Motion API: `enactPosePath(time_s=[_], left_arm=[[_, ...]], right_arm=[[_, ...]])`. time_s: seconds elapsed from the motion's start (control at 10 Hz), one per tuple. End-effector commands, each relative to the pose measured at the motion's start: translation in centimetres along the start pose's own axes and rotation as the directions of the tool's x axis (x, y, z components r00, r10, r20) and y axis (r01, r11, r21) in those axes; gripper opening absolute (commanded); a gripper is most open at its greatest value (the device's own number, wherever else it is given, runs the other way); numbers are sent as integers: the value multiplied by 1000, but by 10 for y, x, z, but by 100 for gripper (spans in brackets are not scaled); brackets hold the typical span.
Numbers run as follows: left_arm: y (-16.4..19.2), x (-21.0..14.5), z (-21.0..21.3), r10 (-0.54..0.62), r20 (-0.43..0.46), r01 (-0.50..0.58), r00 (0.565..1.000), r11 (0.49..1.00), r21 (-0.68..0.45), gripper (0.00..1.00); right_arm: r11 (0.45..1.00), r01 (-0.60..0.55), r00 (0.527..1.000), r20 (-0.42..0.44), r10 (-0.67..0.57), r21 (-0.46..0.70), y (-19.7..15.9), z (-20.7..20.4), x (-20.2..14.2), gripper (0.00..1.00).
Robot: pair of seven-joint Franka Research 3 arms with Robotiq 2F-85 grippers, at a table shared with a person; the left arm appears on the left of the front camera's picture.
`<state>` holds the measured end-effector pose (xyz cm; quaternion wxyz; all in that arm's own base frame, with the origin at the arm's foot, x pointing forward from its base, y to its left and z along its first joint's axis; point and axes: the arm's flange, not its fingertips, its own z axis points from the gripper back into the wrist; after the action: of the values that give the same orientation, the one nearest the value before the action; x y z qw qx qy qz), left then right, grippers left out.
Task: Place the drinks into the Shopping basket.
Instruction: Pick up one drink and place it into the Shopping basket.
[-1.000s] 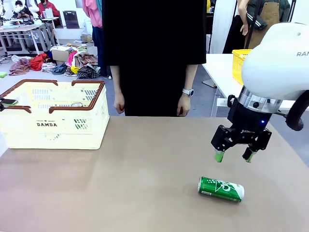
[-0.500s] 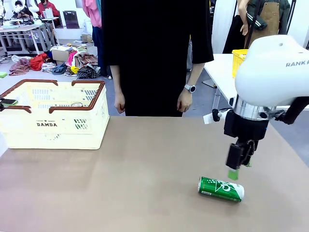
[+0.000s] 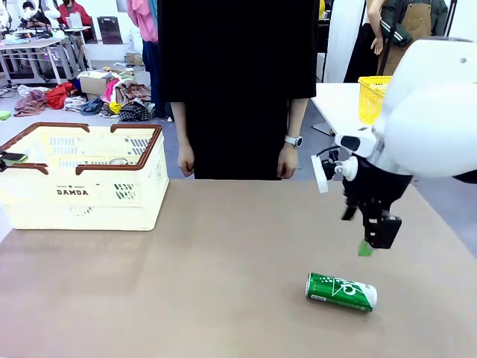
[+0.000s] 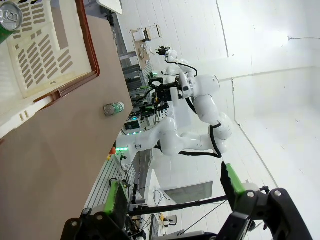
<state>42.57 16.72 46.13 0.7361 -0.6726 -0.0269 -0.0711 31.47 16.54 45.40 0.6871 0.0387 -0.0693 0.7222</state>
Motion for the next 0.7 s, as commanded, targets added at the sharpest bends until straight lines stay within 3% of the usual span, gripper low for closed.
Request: enactPosePath(time_s=[0.0,0.2,0.3,0.5,0.6], left_arm=[[-4,-3,-1,5,-2,-5,1000,1000,-12,100],[-4,-3,-1,5,-2,-5,1000,1000,-12,100],[-4,-3,-1,5,-2,-5,1000,1000,-12,100],[-4,-3,-1,5,-2,-5,1000,1000,-12,100],[-4,-3,-1,5,-2,-5,1000,1000,-12,100]], right_arm=[[991,132,988,-86,-130,17,2,-10,-4,100],[991,132,988,-86,-130,17,2,-10,-4,100],[999,32,999,-15,-32,8,0,-2,-3,100],[967,254,960,-122,-253,-8,-3,-29,18,100],[956,293,948,-131,-291,0,3,-47,18,100]])
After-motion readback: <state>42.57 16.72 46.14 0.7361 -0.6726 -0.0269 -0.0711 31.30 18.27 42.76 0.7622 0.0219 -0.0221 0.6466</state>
